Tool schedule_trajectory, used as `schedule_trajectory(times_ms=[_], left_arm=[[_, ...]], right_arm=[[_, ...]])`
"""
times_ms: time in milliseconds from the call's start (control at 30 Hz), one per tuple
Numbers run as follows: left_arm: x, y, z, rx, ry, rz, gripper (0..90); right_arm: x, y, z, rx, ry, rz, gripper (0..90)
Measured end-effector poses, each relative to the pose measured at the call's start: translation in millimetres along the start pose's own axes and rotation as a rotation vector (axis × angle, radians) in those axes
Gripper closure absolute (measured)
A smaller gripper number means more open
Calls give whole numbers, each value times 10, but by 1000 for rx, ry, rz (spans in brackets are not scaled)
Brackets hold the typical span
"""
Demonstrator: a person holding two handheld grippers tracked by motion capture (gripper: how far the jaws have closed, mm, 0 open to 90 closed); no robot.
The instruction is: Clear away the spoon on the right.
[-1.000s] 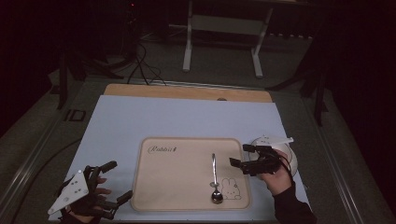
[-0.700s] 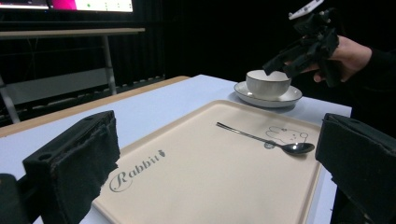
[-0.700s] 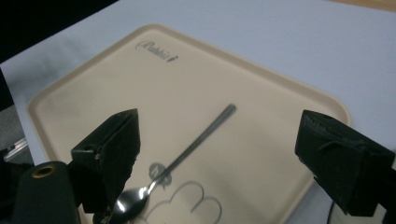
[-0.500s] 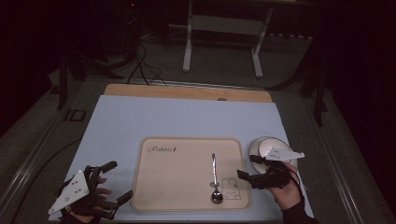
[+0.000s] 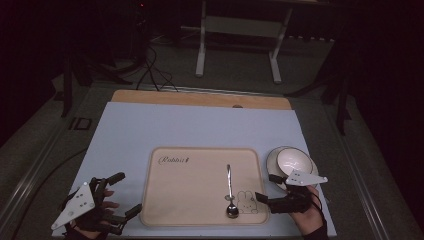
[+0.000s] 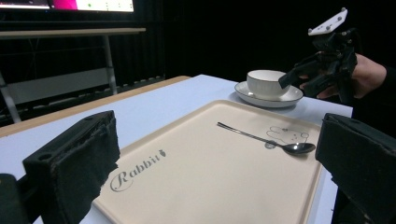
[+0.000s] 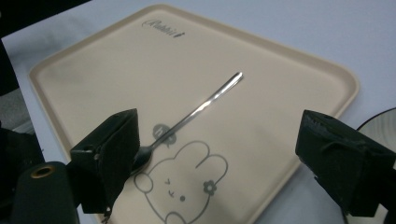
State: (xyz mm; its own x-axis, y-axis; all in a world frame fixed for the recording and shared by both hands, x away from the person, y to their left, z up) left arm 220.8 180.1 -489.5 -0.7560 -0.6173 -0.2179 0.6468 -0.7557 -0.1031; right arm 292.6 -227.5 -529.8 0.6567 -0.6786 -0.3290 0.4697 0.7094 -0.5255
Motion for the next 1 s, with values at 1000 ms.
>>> schedule_trajectory(times_ms=[1000], left_arm=[[-15,10,-22,-4,-13,-2,0]], right_arm=[[224,-13,-174,43,72,12,125]])
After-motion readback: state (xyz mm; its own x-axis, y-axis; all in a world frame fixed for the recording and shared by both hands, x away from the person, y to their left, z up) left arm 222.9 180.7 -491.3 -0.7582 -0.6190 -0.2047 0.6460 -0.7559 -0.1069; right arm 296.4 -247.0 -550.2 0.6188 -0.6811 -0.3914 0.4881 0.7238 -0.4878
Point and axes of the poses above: each handheld gripper's, and its own axes: y roughly forward along the jaws, z roughly out of its top, x roughly to its right, the point moved 8 cm from there along y, roughly forward along the jaws, and after that the axes turned 13 degrees about y, right-handed, at the moved point
